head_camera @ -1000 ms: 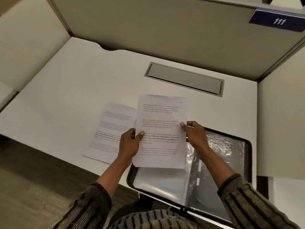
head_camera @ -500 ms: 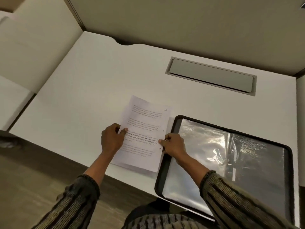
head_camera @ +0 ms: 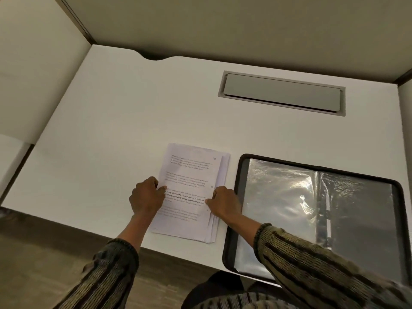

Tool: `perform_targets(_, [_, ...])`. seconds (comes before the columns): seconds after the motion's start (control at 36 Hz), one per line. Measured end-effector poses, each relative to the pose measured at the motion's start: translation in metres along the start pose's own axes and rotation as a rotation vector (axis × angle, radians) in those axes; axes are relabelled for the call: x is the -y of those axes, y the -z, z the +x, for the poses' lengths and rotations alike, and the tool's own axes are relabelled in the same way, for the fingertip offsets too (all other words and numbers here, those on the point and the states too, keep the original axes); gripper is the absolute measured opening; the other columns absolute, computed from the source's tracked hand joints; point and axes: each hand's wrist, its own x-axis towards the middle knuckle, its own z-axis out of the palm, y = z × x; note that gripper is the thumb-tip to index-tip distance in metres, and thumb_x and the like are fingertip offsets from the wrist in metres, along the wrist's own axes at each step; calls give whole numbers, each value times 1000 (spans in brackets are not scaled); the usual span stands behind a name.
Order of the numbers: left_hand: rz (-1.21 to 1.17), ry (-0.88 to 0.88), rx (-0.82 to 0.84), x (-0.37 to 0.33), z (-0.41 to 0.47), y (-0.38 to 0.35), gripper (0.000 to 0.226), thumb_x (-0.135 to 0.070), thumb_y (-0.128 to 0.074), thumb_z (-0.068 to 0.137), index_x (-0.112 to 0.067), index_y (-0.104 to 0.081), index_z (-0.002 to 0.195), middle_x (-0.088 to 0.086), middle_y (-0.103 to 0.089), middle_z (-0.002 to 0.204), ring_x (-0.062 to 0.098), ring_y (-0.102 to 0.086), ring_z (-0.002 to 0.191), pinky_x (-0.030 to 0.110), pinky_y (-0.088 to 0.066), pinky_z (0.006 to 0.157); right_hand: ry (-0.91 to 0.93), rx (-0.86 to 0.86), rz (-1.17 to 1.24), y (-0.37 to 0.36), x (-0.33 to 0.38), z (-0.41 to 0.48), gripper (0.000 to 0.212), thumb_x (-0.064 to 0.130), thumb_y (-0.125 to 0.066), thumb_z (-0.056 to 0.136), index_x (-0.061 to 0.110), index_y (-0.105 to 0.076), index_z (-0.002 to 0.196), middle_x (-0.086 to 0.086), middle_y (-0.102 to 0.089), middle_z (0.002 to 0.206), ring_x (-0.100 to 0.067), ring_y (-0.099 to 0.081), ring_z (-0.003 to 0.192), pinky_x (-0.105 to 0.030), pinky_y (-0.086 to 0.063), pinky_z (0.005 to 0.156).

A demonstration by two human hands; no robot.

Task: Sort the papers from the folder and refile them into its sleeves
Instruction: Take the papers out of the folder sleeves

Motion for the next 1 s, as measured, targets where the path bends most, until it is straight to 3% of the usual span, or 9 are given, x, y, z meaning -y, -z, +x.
perform_targets(0.08, [53,-15,29,1,0,-5,32,-44,-76,93,-19,-57,88,3,-68,84,31,-66,77,37,-53,69,18,-31,-39,-4,-4,0,23,33,-68,95,18,-54,86,3,-63,81,-11,-61,69,-28,-55,57])
perform_targets(0.19, [52,23,46,-3,-2,-9,46,-41,-79,92,-12,-55,119,10,-69,113,39,-69,103,45,-53,82,26,-57,14,-3,-7,-1,38,37,-74,92,14,-50,113,1,-66,97,-14,-66,80,-28,-54,58])
perform_targets(0.28, [69,18,30,-7,-1,-10,59,-34,-82,90,-6,-50,130,14,-63,124,40,-65,112,51,-55,83,35,-56,64,1,-9,-3,50,37,-77,91,11,-46,120,-2,-66,103,-17,-66,86,-34,-59,67])
perform_targets(0.36, [129,-4,40,-14,-1,-9,62,-29,-83,89,-2,-47,132,17,-58,125,39,-63,112,52,-55,79,56,-84,123,8,-13,-7,47,36,-76,93,12,-47,122,-1,-66,106,-16,-64,88,-33,-55,70])
perform_targets(0.53, [149,-142,-21,-50,-25,-13,58,-1,-81,77,3,-51,127,22,-53,123,42,-55,112,52,-55,81,91,-219,290,36,-47,-28,22,33,-75,95,27,-57,106,7,-67,73,-9,-67,69,-39,-62,74])
perform_targets(0.58, [83,-228,-26,-71,-40,-21,63,3,-78,76,2,-51,133,21,-53,128,40,-52,117,51,-55,84,111,-322,290,50,-66,-39,19,32,-76,94,28,-60,103,10,-65,75,-8,-66,72,-38,-61,74])
perform_targets(0.81, [-331,-423,138,-168,-112,-62,52,-31,-77,94,-13,-54,136,5,-56,132,22,-51,125,36,-49,93,100,-606,262,91,-160,-76,31,34,-80,89,29,-62,113,14,-65,108,-2,-63,93,-35,-57,82])
perform_targets(0.92, [-312,-402,233,-199,-137,-80,54,-38,-78,93,-14,-54,134,3,-56,131,21,-54,121,32,-47,92,56,-686,153,106,-213,-92,45,40,-81,87,28,-62,126,11,-62,125,-13,-59,115,-38,-55,91])
perform_targets(1.0, [-239,-347,277,-207,-143,-91,64,-40,-78,93,-9,-49,142,9,-51,140,25,-50,129,38,-50,99,44,-623,32,112,-244,-100,62,49,-76,88,26,-56,142,1,-54,148,-22,-47,138,-45,-47,109])
